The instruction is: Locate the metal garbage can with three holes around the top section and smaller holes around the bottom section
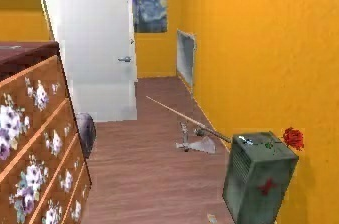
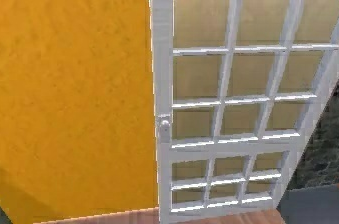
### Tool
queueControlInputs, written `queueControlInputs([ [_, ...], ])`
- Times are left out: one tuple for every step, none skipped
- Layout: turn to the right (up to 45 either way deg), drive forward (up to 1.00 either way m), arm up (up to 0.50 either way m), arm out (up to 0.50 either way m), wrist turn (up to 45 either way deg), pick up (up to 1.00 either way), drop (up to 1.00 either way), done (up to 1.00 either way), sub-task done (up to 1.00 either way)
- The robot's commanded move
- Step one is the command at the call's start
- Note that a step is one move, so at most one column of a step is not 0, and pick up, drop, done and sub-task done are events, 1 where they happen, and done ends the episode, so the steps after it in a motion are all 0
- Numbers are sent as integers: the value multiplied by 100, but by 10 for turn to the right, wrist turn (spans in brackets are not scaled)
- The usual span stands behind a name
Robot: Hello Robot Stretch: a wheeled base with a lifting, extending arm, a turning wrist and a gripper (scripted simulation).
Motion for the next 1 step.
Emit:
queueControlInputs([
  [0,100,0,0,0,0,0,0,0],
])
